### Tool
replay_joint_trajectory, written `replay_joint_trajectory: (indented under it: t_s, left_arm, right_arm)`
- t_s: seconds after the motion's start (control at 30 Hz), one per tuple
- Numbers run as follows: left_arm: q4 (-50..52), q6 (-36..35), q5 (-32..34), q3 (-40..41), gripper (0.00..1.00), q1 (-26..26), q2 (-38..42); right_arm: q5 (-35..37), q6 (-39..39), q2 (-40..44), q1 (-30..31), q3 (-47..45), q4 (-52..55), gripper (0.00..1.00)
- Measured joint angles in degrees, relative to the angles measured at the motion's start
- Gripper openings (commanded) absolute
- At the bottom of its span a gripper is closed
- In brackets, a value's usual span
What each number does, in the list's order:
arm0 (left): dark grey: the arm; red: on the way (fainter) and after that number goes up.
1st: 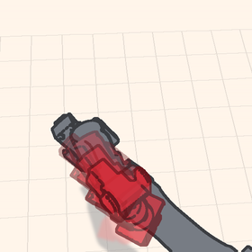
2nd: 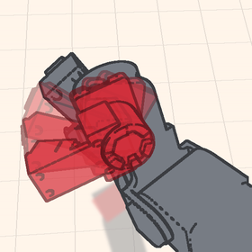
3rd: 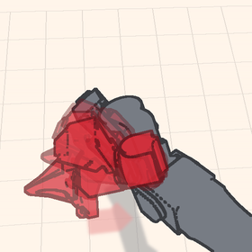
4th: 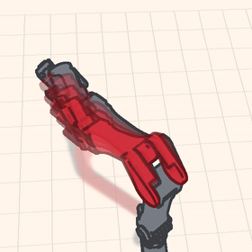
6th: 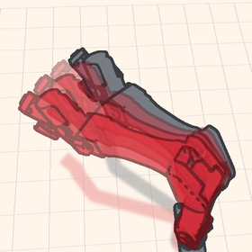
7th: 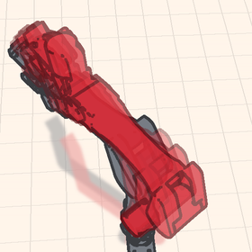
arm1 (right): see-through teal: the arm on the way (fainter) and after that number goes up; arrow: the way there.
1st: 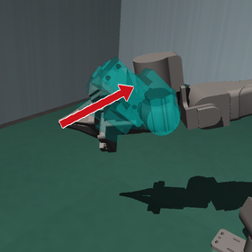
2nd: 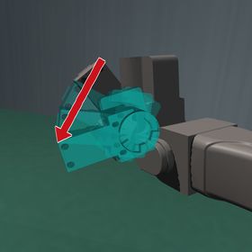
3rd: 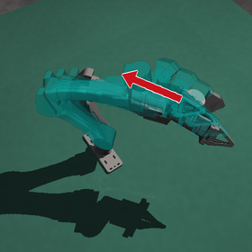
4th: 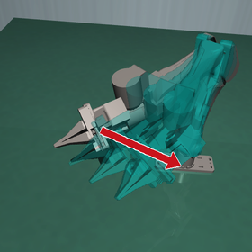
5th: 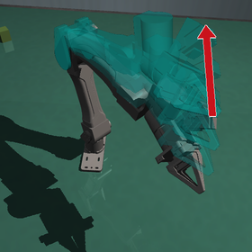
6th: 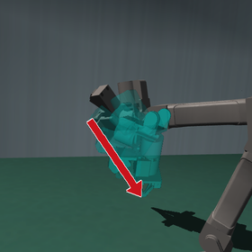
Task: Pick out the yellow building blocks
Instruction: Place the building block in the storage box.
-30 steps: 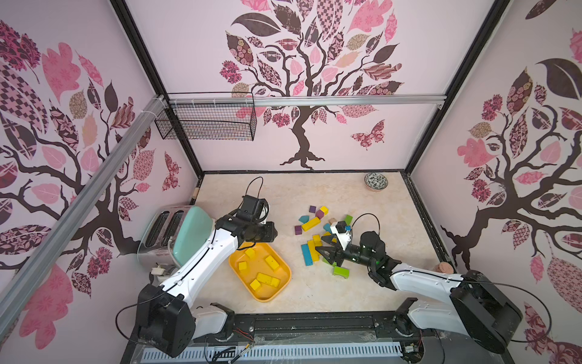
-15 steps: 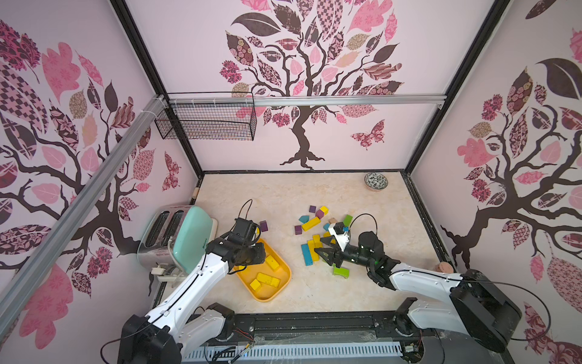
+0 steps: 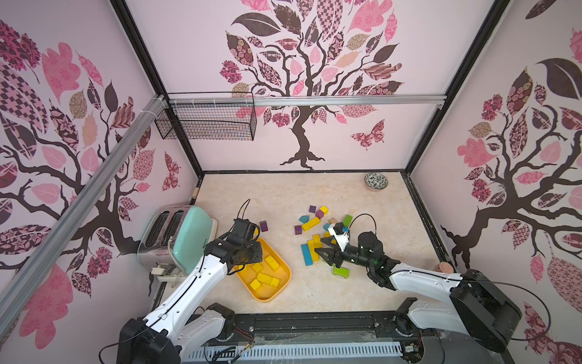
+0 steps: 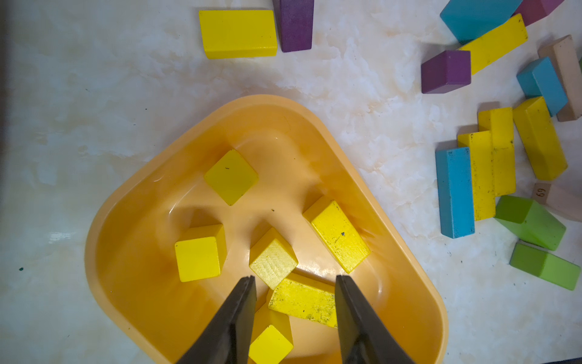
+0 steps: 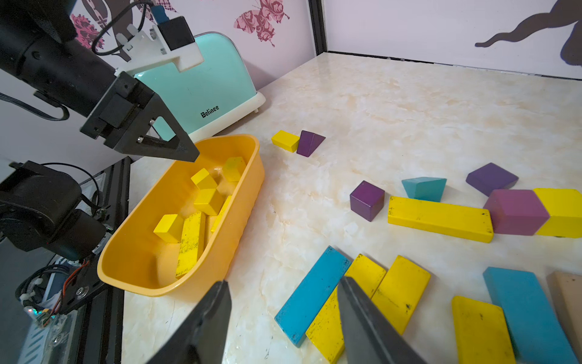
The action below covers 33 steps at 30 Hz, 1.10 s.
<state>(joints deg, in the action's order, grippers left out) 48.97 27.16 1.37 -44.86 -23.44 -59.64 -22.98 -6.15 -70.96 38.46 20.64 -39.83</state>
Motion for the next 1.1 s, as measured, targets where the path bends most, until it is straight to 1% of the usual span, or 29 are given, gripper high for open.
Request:
replay_joint_trajectory:
  t_s: [0.27,0.4,0.47,0.67,0.77,0.87,0.97,1.1]
  left_arm:
    - [-2.1,-2.1,0.0,-0.8,0.47,0.0,-2.0]
    - [-3.4,-5.2,-1.2,-5.1,0.47,0.0,-5.0]
    - [-4.8,-7.0,-2.4,-6.7,0.48,0.0,-5.2]
    - [-9.4,-11.7,-9.4,-7.4,0.49,0.0,-4.6]
    - [-11.3,-12.2,-13.6,-7.4,0.49,-0.3,-3.9]
    - [-13.9,-12.2,-16.4,-7.4,0.49,-2.0,-3.2]
    - [-15.4,-12.4,-18.3,-7.0,0.49,-3.3,-2.8]
    - [-15.0,-13.0,-18.9,-6.8,0.49,-3.3,-2.7]
  right_arm:
    - [2.7,0.3,0.0,0.0,0.2,1.4,0.6]
    - [5.4,0.1,0.0,0.0,3.3,5.2,0.61]
    - [6.8,-0.2,0.3,0.1,5.3,7.2,0.61]
    - [12.7,-3.2,2.3,0.1,10.8,15.8,0.64]
    - [16.2,-5.7,2.5,0.1,13.6,21.1,0.67]
    - [19.4,-7.5,2.4,0.0,16.1,24.9,0.67]
    - [21.5,-7.8,0.2,-0.4,18.9,27.1,0.66]
    - [21.7,-8.1,-7.9,-3.1,25.5,29.3,0.65]
